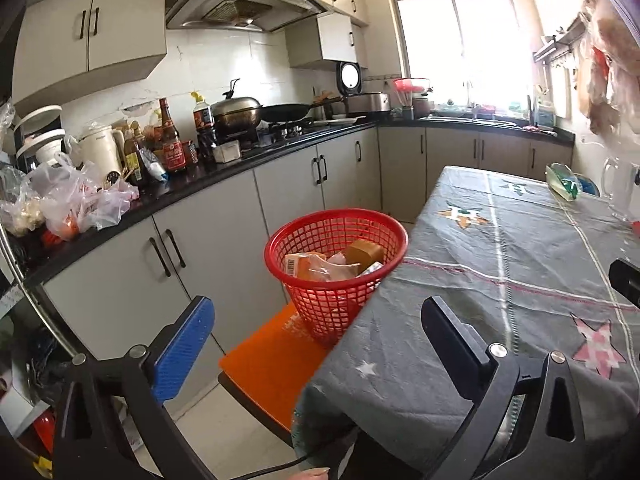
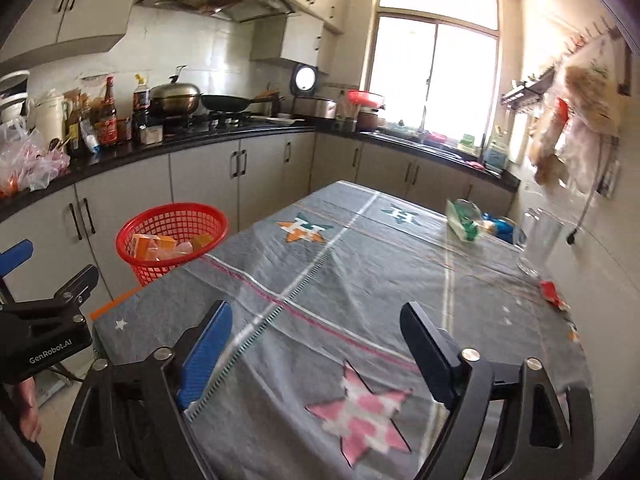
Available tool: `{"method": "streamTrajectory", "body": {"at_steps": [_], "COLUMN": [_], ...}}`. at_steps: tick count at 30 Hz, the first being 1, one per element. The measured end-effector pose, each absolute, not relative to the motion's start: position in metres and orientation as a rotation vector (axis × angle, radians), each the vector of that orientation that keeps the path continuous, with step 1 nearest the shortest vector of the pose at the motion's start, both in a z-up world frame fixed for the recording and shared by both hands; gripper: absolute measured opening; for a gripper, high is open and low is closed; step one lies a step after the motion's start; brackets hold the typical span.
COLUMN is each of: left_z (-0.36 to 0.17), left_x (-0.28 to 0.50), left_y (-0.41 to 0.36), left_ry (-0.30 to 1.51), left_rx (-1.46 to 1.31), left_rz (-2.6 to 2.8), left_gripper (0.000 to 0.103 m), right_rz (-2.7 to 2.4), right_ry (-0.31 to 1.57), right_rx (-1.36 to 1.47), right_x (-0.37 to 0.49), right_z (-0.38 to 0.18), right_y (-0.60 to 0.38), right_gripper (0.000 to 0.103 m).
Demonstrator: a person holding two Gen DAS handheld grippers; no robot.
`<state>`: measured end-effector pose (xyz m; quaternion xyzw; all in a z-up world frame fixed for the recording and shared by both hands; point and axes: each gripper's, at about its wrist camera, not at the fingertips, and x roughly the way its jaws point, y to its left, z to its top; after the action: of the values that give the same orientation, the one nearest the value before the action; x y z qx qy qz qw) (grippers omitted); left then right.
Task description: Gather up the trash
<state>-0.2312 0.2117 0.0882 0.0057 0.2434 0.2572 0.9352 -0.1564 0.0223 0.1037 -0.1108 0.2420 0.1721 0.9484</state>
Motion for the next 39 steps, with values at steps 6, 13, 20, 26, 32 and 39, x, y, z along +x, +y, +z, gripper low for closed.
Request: {"method": "streamTrajectory", "body": {"at_steps": [6, 13, 20, 26, 32, 39], "left_z": [0.085, 0.083, 0.079, 0.076, 0.072, 0.069], "left_x": [-0.230, -0.226, -0.222, -0.222, -0.220, -0.221], "left_y": [0.198, 0.193, 0.196, 0.199, 0.198, 0.188], "left_ry": [0.489, 0.497, 0.522, 0.529, 0.533, 0.518], "left_rx": [0.018, 0.010, 0.010, 0.000, 0.033, 0.099], "left_rz": [0.506, 0.501, 0.497, 0.496, 0.561, 0.547], "left_gripper": [0.103, 0.103, 0.103, 0.103, 0.103, 0.103], "right_rz": [0.301, 0.276, 0.282, 0.281, 0.283, 0.280], "right_ry": [0.484, 0.490, 0.498, 0.512, 0.520, 0.524], "right_rx": [-0.223, -0.211, -0.221, -0.237, -0.253, -0.263], "right_x": [-0.172, -0.171, -0.171, -0.169, -0.170, -0.170], "right_z": [0.102, 0.102, 0.100, 0.095, 0.092, 0.090], "right_y": [0.006, -0.004, -0.001, 0.004, 0.009, 0.012], "right_gripper": [0.093, 0.094, 0.094, 0.094, 0.094, 0.095]}}
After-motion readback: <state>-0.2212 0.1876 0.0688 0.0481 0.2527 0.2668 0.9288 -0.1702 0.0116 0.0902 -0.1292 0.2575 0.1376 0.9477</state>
